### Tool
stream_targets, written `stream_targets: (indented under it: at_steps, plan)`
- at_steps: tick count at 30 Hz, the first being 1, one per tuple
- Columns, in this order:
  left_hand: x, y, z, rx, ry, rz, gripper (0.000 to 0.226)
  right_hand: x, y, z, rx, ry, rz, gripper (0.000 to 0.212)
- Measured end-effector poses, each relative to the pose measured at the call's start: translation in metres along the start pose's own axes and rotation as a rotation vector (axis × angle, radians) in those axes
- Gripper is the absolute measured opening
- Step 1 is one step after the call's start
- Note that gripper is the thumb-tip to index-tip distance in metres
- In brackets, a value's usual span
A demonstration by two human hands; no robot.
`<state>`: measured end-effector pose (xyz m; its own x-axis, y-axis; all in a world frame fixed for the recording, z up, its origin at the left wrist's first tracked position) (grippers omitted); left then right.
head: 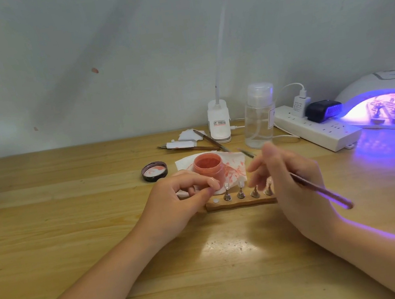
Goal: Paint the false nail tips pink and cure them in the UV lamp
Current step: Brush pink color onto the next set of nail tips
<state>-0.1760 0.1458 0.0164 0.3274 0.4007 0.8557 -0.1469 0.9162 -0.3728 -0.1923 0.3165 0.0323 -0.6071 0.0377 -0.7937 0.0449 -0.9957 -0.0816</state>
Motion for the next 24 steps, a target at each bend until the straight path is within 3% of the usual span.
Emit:
stream_targets:
  at_steps: [3, 7, 10, 24]
  plan:
    - [-0.002, 0.003, 0.000, -0.007, -0.014, -0.023, 0.030, -0.001, 0.005, 0.003, -0.073, -0.085, -0.259, 0.012]
    - [-0.006, 0.005, 0.000, -0.027, -0.048, -0.007, 0.031, 0.000, 0.018, 0.003, -0.191, -0.152, -0.453, 0.018]
    - [-0.004, 0.007, -0.001, -0.040, -0.044, 0.022, 0.028, 0.001, 0.024, 0.001, -0.272, -0.173, -0.482, 0.019]
    - [0.000, 0.007, -0.002, -0.008, 0.037, 0.159, 0.027, 0.002, 0.027, 0.001, -0.299, -0.235, -0.463, 0.018]
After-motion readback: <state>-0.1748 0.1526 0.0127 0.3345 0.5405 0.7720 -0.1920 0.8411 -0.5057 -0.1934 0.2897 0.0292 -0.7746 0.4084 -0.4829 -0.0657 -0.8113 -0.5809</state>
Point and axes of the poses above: each hand's wrist, its own z-axis towards the middle knuckle, its own y-axis out of the palm, x = y × z, the point moved 7 cm from there along z, towards the middle knuckle, and after that the axes turned 2 degrees about z, right-handed, at the moved point
